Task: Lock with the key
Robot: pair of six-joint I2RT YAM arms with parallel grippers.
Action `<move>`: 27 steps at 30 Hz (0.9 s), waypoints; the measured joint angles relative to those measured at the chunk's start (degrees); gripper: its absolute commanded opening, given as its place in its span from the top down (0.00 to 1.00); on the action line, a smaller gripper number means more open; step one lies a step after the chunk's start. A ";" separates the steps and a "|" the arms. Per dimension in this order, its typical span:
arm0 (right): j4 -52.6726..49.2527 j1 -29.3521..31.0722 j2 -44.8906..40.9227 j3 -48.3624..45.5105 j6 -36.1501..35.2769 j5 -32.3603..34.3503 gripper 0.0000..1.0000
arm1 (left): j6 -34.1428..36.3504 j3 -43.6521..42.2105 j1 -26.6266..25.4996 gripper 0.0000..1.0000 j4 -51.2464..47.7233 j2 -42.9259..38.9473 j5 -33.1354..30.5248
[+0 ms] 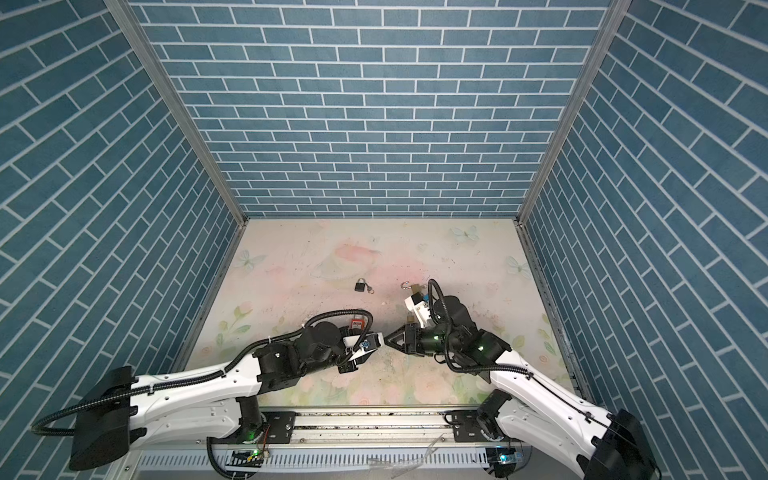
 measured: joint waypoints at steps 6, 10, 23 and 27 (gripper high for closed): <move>-1.29 -0.04 2.03 2.03 -2.62 0.11 0.86 | -0.79 1.09 0.00 1.00 -1.51 0.55 0.39; -2.69 -0.07 2.89 3.32 -4.22 0.55 0.97 | -1.20 1.68 0.02 1.00 -2.08 1.16 0.31; -2.91 -0.17 4.28 3.39 -11.74 -1.53 1.00 | -1.40 1.73 0.02 1.00 -3.13 1.29 0.83; -0.63 -0.57 4.33 1.95 -13.27 -3.37 1.00 | -1.16 1.73 0.02 1.00 -3.39 1.29 1.05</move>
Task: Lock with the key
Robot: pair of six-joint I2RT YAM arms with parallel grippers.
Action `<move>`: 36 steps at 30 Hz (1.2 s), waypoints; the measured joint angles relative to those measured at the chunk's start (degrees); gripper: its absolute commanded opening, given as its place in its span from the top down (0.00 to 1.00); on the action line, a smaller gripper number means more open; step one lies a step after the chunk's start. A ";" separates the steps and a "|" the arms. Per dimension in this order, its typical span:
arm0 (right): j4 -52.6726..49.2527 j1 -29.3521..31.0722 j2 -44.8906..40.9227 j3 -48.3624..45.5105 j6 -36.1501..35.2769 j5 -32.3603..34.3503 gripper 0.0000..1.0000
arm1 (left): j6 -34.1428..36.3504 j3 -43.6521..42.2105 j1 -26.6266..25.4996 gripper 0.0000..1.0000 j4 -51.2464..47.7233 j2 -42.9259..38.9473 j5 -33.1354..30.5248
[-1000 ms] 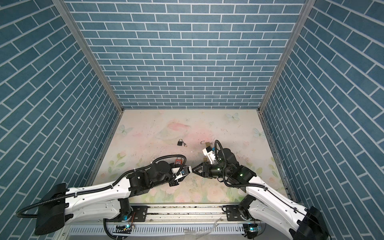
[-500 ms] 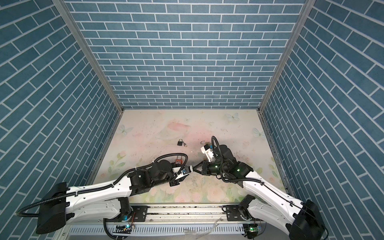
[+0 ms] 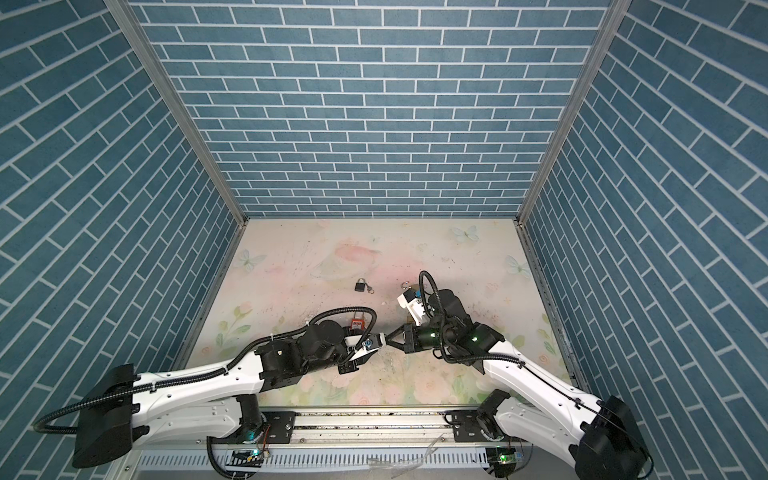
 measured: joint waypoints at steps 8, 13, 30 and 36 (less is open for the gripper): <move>2.38 -0.33 0.92 -1.05 -1.40 -1.75 1.00 | 0.39 0.07 0.02 1.00 -0.50 0.22 -0.22; 3.74 -0.50 1.70 -1.92 -1.40 -2.36 1.00 | 0.35 0.46 0.04 1.00 -1.09 1.11 -0.28; 6.67 -0.63 0.46 -4.44 -4.57 -5.84 1.00 | 0.87 2.01 0.20 1.00 -2.69 2.60 3.23; 7.28 -0.63 0.00 -4.90 -4.76 -6.36 1.00 | 1.25 2.19 0.24 1.00 -2.60 2.60 3.74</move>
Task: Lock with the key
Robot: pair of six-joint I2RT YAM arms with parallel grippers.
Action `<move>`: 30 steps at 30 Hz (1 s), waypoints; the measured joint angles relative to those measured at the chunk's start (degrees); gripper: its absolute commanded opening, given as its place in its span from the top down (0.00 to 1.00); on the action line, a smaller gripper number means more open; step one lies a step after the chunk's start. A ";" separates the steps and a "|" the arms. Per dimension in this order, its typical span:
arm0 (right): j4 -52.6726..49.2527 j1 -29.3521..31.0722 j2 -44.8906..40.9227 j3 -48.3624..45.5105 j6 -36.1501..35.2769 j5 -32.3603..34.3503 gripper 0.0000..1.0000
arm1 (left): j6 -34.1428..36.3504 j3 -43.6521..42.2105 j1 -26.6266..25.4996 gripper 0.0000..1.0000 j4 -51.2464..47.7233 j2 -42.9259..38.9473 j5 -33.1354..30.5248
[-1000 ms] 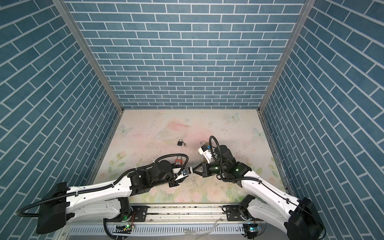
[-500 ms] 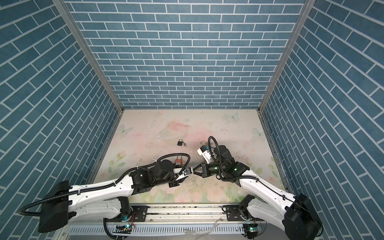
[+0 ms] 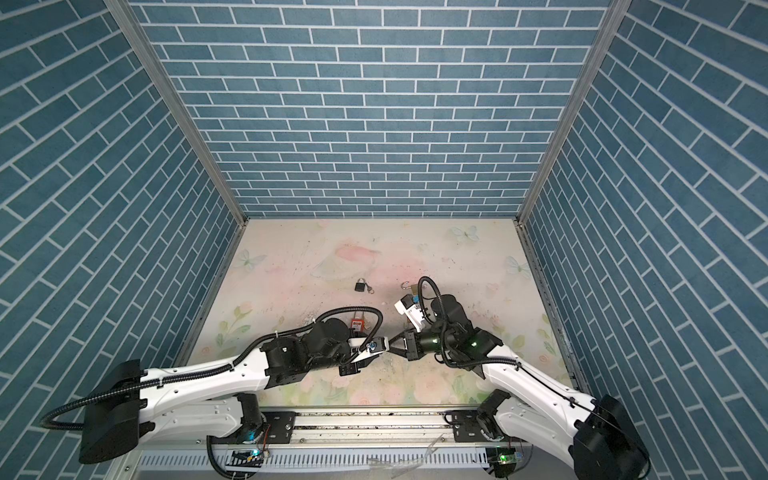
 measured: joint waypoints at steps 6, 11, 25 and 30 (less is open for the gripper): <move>2.91 -0.24 1.36 -0.52 0.11 -0.96 1.00 | -0.04 1.90 0.24 1.00 -3.30 0.00 -0.63; 5.40 -0.52 2.40 -0.79 0.13 -1.09 1.00 | -0.22 3.06 0.35 1.00 -4.24 0.00 -1.73; 13.42 -0.57 5.64 -3.48 1.79 -1.97 1.00 | -1.05 3.67 0.66 1.00 -6.69 0.09 -2.78; 16.46 -0.52 7.26 -4.33 3.02 -2.14 1.00 | -1.53 4.35 0.68 1.00 -7.32 0.83 -2.58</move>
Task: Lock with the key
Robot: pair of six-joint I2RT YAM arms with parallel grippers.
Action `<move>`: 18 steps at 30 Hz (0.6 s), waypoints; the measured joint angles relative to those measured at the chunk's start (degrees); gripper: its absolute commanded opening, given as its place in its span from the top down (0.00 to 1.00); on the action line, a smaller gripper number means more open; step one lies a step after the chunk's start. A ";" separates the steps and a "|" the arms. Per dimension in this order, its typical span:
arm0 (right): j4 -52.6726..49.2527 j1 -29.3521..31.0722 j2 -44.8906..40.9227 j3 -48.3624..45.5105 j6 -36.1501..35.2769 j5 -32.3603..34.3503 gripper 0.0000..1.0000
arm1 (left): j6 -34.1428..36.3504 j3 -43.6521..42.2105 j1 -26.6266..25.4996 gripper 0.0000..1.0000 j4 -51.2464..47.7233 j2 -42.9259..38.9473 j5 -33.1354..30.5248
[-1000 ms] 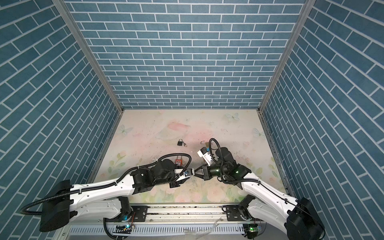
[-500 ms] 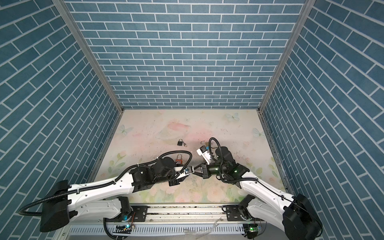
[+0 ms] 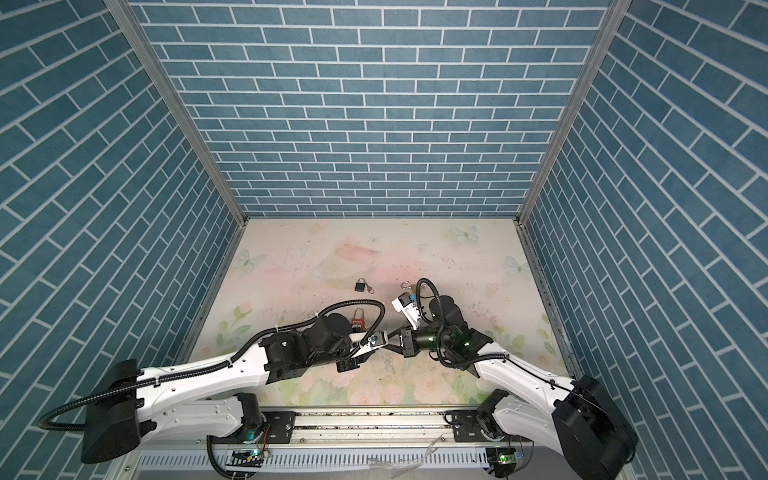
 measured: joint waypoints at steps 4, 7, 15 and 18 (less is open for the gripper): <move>0.63 0.00 1.84 -0.46 0.22 -0.02 1.00 | -0.81 0.59 0.07 1.00 -0.94 2.14 0.13; 0.55 0.07 2.19 -0.57 0.44 0.04 1.00 | -1.16 0.92 0.07 1.00 -1.66 2.99 0.24; -4.98 0.00 -0.72 2.10 -1.29 4.13 0.96 | -2.73 0.28 0.11 1.00 2.49 2.86 -2.34; -8.76 -0.76 -2.25 4.28 -2.86 6.10 0.81 | -4.81 -1.75 0.35 1.00 7.72 1.99 -3.26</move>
